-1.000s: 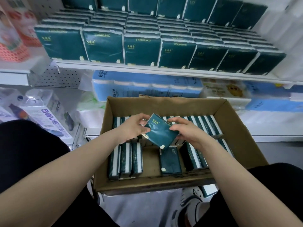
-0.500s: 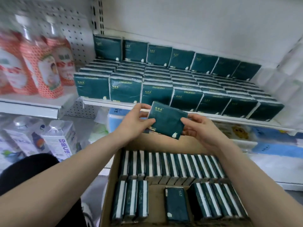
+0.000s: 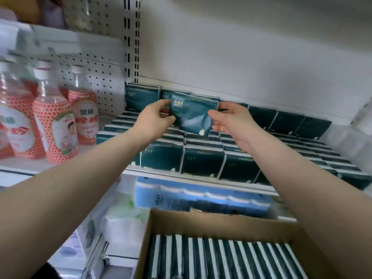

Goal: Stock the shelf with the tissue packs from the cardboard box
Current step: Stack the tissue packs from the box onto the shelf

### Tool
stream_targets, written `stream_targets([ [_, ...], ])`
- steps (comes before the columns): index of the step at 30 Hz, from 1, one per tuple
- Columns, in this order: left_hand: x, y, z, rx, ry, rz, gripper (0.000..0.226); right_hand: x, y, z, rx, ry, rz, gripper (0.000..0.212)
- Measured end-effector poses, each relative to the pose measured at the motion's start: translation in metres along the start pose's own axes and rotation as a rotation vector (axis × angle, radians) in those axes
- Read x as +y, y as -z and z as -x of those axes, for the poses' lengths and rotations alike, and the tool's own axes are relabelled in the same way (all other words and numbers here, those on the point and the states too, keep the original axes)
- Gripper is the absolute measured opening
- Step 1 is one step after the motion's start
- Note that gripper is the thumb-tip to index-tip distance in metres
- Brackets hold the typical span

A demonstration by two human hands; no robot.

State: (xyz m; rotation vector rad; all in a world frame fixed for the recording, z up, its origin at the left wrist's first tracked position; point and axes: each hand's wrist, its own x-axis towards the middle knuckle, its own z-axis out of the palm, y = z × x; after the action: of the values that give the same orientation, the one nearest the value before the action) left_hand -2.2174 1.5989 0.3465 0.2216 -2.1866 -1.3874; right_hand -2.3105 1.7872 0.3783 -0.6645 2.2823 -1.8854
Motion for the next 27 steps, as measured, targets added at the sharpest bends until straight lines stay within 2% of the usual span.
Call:
stream_targets([
  [4, -0.013, 0.004, -0.036, 0.051, 0.069, -0.015, 0.051, 0.005, -0.022, -0.050, 0.024, -0.009, 0.061, 0.038],
  [9, -0.032, 0.004, -0.069, 0.073, 0.109, -0.039, 0.050, 0.013, -0.049, -0.093, 0.039, -0.016, 0.130, 0.046],
  [13, -0.049, 0.002, -0.087, 0.068, 0.142, -0.045, 0.059, 0.018, -0.058, -0.111, 0.050, -0.012, 0.217, 0.058],
  [21, -0.060, -0.005, -0.107, 0.067, 0.179, -0.131, 0.062, 0.037, -0.067, -0.126, -0.037, 0.069, 0.336, 0.038],
  [27, -0.066, -0.013, -0.114, 0.050, 0.181, -0.131, 0.060, 0.046, -0.071, -0.131, -0.050, 0.091, 0.424, 0.047],
])
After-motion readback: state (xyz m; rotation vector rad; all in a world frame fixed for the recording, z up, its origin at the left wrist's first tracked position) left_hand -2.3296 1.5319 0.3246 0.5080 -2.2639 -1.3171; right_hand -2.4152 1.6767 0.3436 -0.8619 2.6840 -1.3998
